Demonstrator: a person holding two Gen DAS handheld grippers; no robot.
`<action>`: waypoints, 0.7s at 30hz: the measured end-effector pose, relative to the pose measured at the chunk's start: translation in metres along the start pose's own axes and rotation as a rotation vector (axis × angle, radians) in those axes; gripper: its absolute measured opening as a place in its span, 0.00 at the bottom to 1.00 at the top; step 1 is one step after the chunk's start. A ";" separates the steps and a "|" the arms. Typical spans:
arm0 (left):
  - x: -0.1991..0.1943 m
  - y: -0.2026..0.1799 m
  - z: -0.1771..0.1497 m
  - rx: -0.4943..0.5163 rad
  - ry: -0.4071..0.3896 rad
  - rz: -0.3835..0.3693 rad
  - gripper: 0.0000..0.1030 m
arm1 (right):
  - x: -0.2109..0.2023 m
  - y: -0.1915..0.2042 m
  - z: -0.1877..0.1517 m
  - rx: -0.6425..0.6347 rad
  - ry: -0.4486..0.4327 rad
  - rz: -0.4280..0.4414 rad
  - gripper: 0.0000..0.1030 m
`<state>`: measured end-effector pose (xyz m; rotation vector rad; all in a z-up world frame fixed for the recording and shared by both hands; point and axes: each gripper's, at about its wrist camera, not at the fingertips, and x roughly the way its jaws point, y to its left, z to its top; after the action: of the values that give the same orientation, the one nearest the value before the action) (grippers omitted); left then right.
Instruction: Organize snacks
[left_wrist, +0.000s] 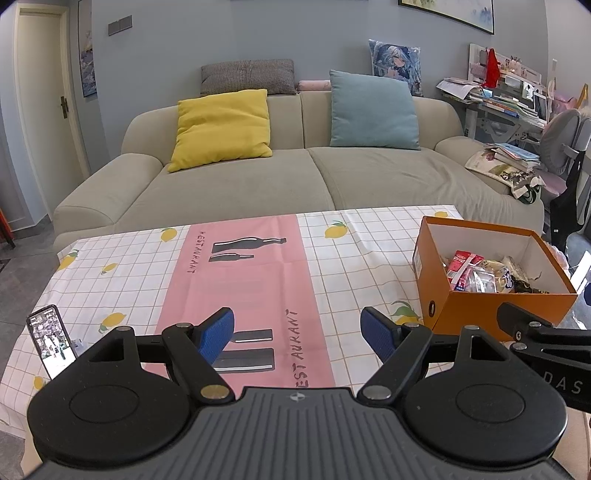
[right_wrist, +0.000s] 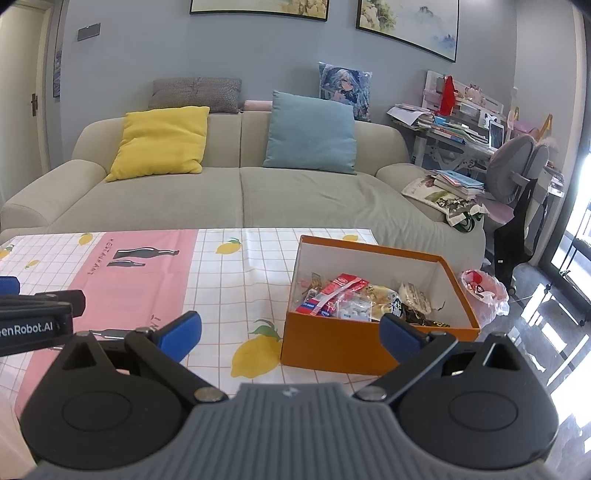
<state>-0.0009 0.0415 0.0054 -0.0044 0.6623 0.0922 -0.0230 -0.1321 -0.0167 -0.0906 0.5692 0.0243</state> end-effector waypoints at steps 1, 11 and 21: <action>0.000 0.001 0.000 0.000 0.000 0.002 0.89 | 0.000 0.000 0.000 0.001 0.002 0.000 0.97; 0.001 0.004 -0.001 -0.003 -0.008 0.004 0.88 | 0.001 -0.002 0.000 0.000 0.007 0.004 0.97; 0.000 0.003 -0.001 -0.004 -0.007 0.006 0.88 | 0.002 -0.001 -0.001 -0.001 0.010 0.006 0.97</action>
<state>-0.0014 0.0444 0.0046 -0.0062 0.6555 0.0991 -0.0214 -0.1333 -0.0186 -0.0905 0.5790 0.0298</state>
